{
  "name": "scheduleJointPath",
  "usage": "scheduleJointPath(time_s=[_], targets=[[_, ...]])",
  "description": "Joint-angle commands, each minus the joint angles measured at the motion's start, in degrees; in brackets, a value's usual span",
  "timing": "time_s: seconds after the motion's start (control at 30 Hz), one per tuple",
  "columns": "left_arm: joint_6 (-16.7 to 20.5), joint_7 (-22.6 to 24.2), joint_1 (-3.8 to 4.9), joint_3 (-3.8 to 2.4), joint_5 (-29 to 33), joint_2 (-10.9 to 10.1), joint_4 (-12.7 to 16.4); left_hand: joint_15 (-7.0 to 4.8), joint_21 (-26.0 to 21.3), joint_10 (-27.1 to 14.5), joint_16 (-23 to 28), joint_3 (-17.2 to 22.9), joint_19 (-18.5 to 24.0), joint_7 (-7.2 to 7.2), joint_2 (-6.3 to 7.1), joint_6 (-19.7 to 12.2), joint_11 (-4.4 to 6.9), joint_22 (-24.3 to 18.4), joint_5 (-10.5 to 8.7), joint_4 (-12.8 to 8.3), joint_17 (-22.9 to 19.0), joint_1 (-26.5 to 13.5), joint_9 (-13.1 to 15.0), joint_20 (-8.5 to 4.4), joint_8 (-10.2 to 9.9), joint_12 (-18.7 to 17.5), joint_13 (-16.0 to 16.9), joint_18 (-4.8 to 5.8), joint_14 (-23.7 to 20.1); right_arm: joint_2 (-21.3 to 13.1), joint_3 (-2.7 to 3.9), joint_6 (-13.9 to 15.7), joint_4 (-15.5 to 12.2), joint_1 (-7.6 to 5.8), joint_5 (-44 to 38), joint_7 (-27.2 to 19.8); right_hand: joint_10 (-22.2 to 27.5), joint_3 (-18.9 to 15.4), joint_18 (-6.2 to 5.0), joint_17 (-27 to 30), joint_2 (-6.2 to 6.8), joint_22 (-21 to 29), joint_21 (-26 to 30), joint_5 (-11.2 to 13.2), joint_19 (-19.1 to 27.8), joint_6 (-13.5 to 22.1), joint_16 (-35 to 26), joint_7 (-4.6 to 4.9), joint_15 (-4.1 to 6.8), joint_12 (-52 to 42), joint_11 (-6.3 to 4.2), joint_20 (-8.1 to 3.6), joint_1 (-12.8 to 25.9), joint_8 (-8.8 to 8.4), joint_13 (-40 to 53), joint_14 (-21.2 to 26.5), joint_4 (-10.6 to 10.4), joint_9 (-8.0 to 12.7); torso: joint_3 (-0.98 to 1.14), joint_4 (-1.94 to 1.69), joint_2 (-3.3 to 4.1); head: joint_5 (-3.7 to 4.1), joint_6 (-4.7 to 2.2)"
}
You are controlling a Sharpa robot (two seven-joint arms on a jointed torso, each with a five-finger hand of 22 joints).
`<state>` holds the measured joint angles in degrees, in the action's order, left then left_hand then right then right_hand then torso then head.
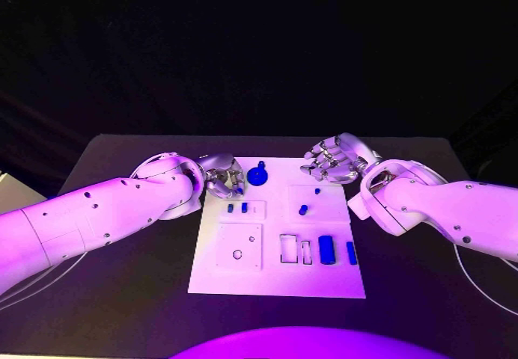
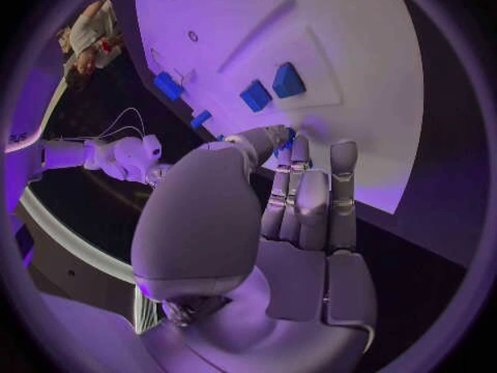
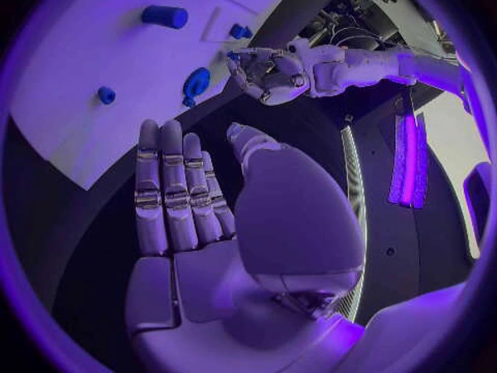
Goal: Assemble the parts on the task board
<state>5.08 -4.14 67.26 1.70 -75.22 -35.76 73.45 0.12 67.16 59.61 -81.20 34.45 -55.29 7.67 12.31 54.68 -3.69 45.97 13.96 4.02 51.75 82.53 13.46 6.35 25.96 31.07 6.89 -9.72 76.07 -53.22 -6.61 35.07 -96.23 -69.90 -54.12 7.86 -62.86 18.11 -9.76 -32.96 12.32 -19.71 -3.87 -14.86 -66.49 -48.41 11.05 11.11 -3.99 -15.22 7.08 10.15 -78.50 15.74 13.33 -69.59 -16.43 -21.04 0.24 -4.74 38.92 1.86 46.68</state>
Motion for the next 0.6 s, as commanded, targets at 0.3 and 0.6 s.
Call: scheduleJointPath(time_s=[0.3,0.6], targets=[[-1.51,-0.31,-0.06,0.14,-1.00,0.49,-0.88,0.02,0.18,0.46,-0.13,0.14,-0.09,-0.01,-0.02,0.51,-0.18,-0.12,-0.02,-0.49,-0.15,-0.57,0.11,-0.12,-0.14,-0.50,-0.09,-0.07,0.38,0.06,0.00,-0.79,-0.03,0.06,-0.22,-0.31,0.14,0.05,-0.72,0.11,0.45,0.09,0.32,-0.32,0.42,-0.06,-0.15,0.48,-0.15,0.37,0.41,0.20,-0.07,0.29,-0.10,0.46,0.01,0.05,0.01,0.02,0.03,0.01,-0.04],[-1.54,-0.19,-0.06,0.31,-1.64,0.87,-1.42,0.02,0.18,0.48,-0.11,0.16,-0.09,0.00,-0.03,0.51,-0.18,-0.12,-0.02,-0.53,-0.23,-0.55,0.12,-0.13,-0.18,-0.54,-0.09,-0.07,0.35,0.06,0.00,-0.91,-0.06,0.07,-0.22,-0.31,0.14,0.04,-0.72,0.13,0.45,0.17,0.32,-0.32,0.46,-0.06,-0.21,0.48,-0.17,0.38,0.42,0.22,-0.08,0.30,-0.15,0.49,0.00,0.05,0.02,0.04,0.06,0.07,0.00]])
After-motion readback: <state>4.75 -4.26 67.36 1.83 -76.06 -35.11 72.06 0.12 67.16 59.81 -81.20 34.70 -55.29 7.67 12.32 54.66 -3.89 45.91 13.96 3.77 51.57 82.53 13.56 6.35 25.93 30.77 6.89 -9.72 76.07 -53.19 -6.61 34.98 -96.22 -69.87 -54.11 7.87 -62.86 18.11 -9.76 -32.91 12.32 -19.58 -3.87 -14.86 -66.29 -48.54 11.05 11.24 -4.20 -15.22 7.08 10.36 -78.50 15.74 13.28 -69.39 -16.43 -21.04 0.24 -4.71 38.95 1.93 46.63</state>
